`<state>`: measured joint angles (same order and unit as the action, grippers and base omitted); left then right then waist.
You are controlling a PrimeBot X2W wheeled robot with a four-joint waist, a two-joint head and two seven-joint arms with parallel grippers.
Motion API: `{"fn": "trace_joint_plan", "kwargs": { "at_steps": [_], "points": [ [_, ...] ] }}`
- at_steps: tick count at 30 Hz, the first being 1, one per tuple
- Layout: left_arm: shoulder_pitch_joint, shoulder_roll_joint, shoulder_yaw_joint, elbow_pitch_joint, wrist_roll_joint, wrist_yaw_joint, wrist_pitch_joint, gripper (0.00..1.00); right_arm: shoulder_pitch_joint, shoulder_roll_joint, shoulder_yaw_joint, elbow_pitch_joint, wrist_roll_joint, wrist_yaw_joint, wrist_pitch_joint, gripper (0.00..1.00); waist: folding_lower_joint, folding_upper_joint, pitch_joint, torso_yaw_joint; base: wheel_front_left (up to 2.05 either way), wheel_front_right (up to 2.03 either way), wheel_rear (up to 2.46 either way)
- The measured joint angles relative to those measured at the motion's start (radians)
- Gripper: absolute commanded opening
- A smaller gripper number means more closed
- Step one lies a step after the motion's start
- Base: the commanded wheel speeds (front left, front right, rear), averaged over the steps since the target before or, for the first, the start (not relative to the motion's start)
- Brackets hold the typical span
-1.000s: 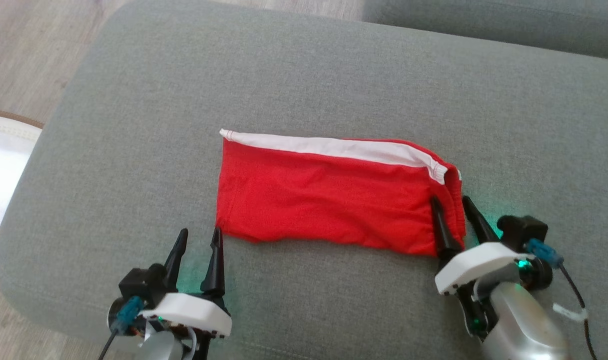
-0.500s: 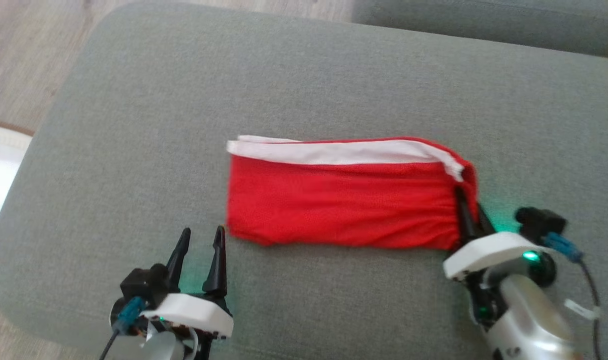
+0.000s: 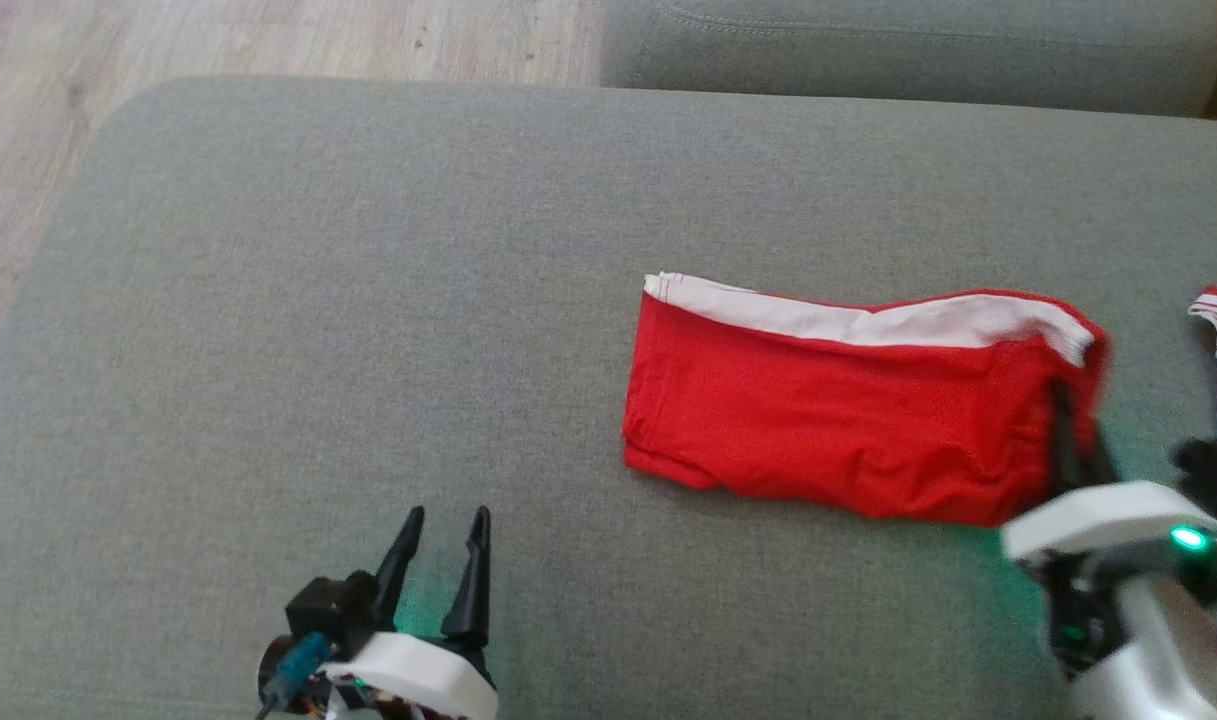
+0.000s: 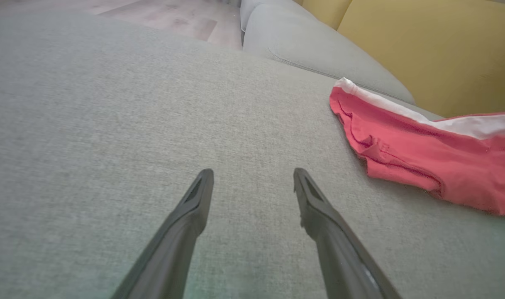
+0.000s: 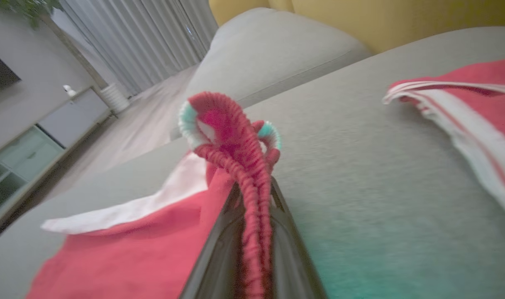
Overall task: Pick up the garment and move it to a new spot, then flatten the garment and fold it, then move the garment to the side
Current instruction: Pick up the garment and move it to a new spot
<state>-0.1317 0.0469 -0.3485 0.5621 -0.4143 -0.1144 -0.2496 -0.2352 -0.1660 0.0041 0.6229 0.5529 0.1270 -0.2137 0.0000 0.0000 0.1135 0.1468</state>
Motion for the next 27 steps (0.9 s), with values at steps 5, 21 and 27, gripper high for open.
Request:
{"fn": "trace_joint_plan", "kwargs": {
  "at_steps": [5, 21, 27],
  "points": [
    [0.0, 0.0, -0.026, 0.007, -0.017, 0.001, 0.0, 1.0, 0.02, 0.071, 0.122, -0.165, 0.084, 0.0, 0.103, 0.0, 0.0, 0.0, -0.007, 0.009, 0.0, 0.0, 0.0],
    [0.008, 0.0, -0.062, 0.016, -0.016, 0.01, 0.0, 1.0, -0.057, 0.104, 0.302, -0.107, 0.149, 0.0, 0.098, 1.0, 0.0, 0.0, -0.008, 0.208, 0.0, 0.0, 0.0],
    [0.049, 0.001, -0.038, 0.019, -0.013, 0.013, 0.0, 1.0, -0.102, 0.109, 0.397, -0.069, 0.173, 0.0, 0.004, 1.0, 0.0, 0.0, -0.019, 0.203, 0.0, 0.0, 0.0]
  ]
}}
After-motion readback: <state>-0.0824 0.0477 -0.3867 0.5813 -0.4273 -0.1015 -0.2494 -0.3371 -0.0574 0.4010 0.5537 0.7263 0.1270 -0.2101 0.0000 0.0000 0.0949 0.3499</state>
